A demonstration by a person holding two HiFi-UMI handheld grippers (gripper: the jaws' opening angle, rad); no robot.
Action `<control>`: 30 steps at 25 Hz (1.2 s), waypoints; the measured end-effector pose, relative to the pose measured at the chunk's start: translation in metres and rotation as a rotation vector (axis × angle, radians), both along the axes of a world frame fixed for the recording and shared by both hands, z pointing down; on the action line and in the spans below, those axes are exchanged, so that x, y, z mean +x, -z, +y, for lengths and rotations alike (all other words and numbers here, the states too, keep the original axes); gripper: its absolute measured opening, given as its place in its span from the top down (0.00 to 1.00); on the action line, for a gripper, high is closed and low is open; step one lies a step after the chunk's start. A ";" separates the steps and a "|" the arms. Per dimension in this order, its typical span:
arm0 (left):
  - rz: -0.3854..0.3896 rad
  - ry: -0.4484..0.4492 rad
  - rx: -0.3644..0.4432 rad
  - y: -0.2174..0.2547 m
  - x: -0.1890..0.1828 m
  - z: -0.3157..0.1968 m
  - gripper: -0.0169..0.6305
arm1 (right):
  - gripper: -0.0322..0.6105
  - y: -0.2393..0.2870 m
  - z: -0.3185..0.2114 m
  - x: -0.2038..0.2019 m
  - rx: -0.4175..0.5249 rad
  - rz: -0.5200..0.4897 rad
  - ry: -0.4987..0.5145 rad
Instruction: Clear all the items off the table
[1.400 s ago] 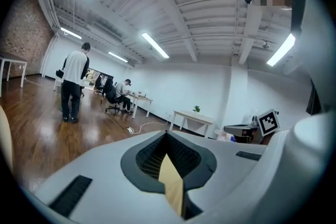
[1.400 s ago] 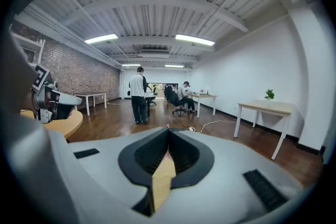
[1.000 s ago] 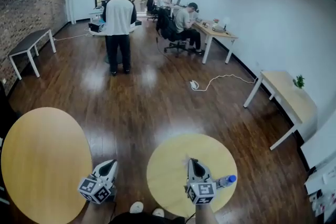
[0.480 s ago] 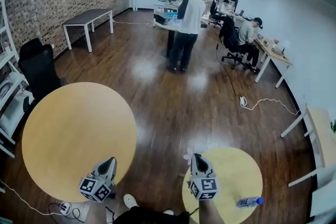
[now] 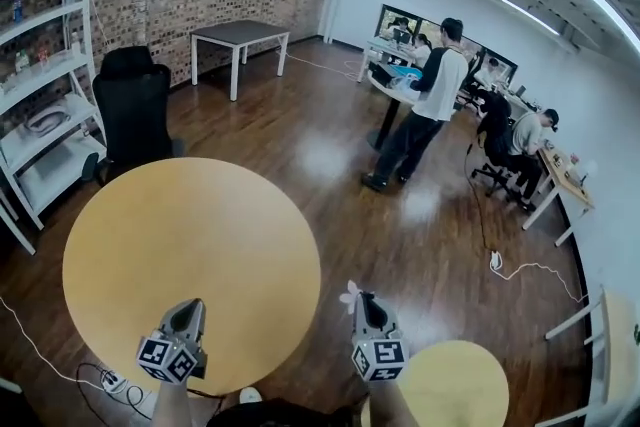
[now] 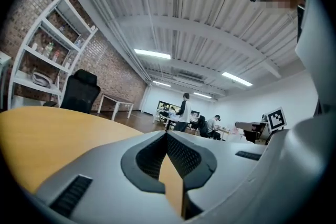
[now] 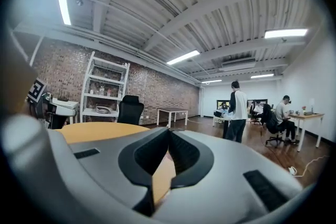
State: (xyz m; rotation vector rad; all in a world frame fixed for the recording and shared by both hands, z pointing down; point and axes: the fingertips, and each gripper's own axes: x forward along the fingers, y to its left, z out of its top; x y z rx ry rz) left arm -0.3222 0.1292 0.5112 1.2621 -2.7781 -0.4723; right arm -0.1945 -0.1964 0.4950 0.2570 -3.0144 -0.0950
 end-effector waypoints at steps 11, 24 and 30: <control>0.025 0.548 -0.010 -0.003 0.022 0.205 0.99 | 0.94 -0.003 0.182 -0.163 0.006 0.030 0.537; 0.143 1.037 -0.007 -0.035 0.140 0.299 0.99 | 0.94 -0.057 0.375 -0.225 0.011 0.152 1.065; 0.208 1.110 -0.018 -0.052 0.172 0.312 0.99 | 0.94 -0.117 0.410 -0.228 0.069 0.266 1.106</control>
